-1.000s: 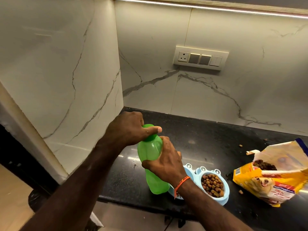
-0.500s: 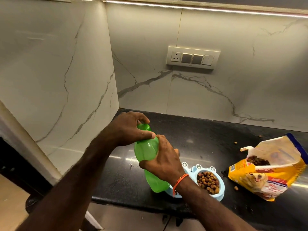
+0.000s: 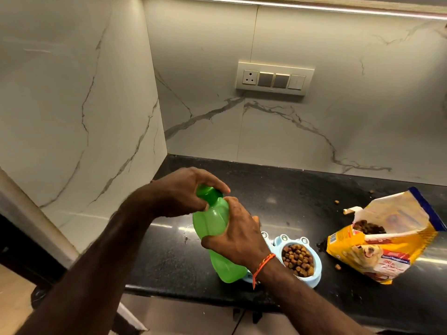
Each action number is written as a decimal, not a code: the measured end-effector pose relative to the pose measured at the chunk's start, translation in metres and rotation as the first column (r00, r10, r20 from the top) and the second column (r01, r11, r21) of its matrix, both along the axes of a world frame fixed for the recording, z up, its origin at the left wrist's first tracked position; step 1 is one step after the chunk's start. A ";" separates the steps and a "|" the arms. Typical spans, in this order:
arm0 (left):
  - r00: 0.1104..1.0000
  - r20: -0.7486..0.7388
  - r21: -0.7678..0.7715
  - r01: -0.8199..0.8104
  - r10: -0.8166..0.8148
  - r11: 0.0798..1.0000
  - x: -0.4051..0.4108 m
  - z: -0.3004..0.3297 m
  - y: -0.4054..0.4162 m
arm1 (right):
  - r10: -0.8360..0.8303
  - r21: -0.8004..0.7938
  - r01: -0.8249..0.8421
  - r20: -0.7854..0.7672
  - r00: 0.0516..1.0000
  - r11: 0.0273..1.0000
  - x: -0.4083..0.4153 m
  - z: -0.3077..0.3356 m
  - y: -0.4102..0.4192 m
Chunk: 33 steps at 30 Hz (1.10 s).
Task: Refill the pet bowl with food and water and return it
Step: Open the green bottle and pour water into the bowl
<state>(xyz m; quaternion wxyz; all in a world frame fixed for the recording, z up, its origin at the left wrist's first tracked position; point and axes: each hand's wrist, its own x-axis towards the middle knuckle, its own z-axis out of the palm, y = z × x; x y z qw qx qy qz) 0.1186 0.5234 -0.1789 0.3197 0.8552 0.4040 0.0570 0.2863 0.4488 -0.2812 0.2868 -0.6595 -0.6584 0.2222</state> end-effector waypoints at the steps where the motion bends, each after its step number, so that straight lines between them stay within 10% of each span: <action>1: 0.998 0.041 0.006 -0.041 0.041 0.999 -0.001 0.001 0.001 | 0.003 0.006 -0.003 0.012 1.000 1.000 0.002 -0.001 -0.002; 7: 0.974 0.032 0.160 -0.225 0.222 0.961 0.013 -0.002 -0.005 | -0.004 0.030 0.003 0.042 0.999 1.000 0.009 0.001 -0.008; 12: 0.817 0.456 0.463 -0.557 0.353 0.690 0.020 0.011 -0.008 | -0.062 0.024 0.060 0.060 0.996 0.998 0.020 0.006 -0.009; 22: 0.800 0.436 0.054 -0.481 0.412 0.875 0.028 -0.044 -0.004 | -0.060 -0.063 0.076 0.218 0.974 0.995 0.082 0.007 -0.037; 33: 0.849 0.230 -0.160 -0.449 0.475 0.879 0.056 -0.105 -0.009 | -0.022 -0.216 0.135 0.455 0.890 0.967 0.124 -0.017 -0.065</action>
